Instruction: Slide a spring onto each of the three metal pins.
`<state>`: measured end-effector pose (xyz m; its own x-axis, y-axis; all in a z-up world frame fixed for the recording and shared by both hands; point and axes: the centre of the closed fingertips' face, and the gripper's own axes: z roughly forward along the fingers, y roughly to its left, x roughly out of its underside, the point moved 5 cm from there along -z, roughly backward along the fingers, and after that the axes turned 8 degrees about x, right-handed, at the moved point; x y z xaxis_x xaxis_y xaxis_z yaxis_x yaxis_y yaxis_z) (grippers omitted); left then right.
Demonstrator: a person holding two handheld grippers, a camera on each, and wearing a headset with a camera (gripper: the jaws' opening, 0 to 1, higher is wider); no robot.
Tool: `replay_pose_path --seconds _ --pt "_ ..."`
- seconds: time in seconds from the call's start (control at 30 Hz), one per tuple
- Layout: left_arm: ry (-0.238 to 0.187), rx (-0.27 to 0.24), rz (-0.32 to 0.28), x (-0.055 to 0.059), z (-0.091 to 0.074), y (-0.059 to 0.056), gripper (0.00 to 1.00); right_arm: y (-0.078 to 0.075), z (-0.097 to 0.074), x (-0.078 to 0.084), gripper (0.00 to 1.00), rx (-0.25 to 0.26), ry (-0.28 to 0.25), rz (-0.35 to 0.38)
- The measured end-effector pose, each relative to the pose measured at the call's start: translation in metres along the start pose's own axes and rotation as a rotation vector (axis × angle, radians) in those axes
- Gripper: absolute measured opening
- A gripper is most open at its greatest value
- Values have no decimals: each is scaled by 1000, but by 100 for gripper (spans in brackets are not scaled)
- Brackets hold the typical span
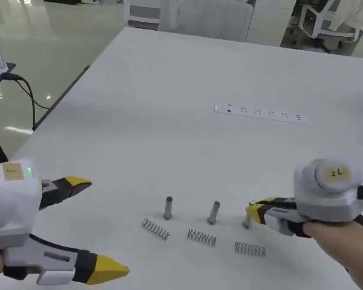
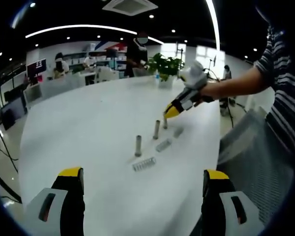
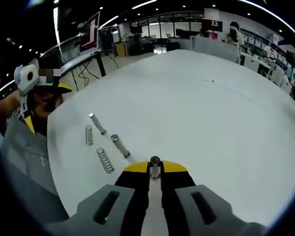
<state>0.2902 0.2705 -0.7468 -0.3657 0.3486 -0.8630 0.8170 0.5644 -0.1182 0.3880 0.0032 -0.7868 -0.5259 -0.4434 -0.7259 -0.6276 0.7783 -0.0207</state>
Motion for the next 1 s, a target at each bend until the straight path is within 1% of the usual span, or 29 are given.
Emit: replay_pose_path --seconds 0.17,0.3,0.4,0.47,0.7,0.83,0.9,0.93,0.97,1.0 --pt "4 3 -1 2 1 -1 98 1 -2 2 5 7 -3 -33" --pt "3 4 0 1 2 -1 98 1 -3 2 5 9 2 -37" --pt "5 9 0 1 2 -2 98 2 -5 4 5 18 7 -65" --pt "6 9 2 2 2 -2 98 3 -5 5 5 13 8 -76" --pt "4 5 -4 3 1 -1 98 3 -5 4 5 9 4 -54" --pt "5 7 0 2 2 -2 98 3 -4 3 5 11 17 -70" --pt "2 7 -1 2 2 -2 98 4 -4 3 6 8 16 -63" --pt "0 6 -2 2 2 -2 98 4 -4 2 6 9 9 -52" --pt "-1 6 -2 2 1 -2 98 4 -5 1 7 0 -1 -44" --pt "-1 6 -3 2 1 -2 98 4 -5 1 8 -1 1 -37"
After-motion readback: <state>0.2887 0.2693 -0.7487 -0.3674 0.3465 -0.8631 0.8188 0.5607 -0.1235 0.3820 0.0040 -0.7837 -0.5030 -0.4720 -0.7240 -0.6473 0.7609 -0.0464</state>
